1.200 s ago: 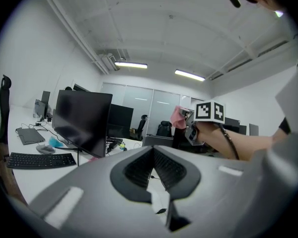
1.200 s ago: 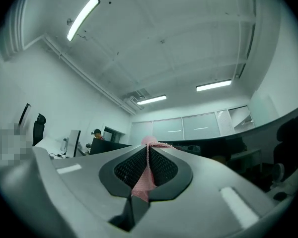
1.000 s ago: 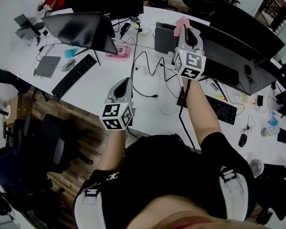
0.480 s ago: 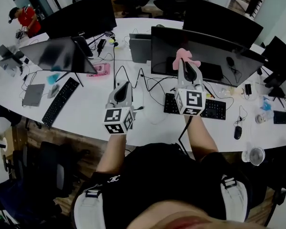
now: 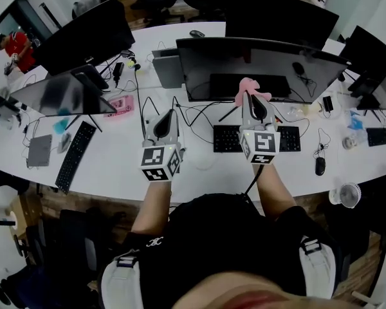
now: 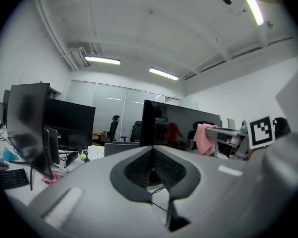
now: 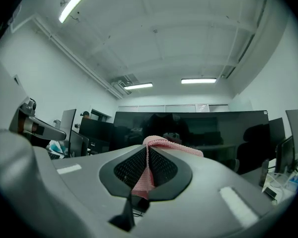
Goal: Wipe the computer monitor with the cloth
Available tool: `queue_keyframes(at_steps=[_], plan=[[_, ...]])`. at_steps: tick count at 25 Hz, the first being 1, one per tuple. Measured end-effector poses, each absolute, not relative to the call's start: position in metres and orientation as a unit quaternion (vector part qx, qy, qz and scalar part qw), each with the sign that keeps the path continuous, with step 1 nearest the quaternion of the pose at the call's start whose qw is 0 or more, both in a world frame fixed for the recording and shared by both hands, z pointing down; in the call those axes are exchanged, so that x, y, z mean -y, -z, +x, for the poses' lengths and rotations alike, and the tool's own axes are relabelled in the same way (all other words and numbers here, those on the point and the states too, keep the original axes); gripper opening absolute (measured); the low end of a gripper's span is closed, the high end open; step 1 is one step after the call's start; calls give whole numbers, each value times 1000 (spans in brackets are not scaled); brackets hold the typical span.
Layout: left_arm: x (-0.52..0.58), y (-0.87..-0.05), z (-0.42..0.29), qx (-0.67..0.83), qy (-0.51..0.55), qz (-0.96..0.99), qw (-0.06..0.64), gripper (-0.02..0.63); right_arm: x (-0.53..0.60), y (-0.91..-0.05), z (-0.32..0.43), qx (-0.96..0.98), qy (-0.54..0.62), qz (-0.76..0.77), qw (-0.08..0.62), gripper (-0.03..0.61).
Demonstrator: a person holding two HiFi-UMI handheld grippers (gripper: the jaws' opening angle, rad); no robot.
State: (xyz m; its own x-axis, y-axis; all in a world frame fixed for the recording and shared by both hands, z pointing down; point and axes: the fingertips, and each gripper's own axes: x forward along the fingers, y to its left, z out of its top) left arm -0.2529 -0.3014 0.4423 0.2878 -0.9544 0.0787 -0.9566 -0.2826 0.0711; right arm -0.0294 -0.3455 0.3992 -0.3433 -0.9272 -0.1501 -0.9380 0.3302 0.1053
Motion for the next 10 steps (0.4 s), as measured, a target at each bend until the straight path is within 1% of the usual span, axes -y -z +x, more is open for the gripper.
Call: queue_keyframes(at_steps=[5,10], plan=[[312,-443,-248,590,-23,806,43,48,351,-410,-22,-812,-80,-577,23,11],[321,-444,-249,585,-21,810,43,48,355,-416,-33,-818,-85,-568,13,11]])
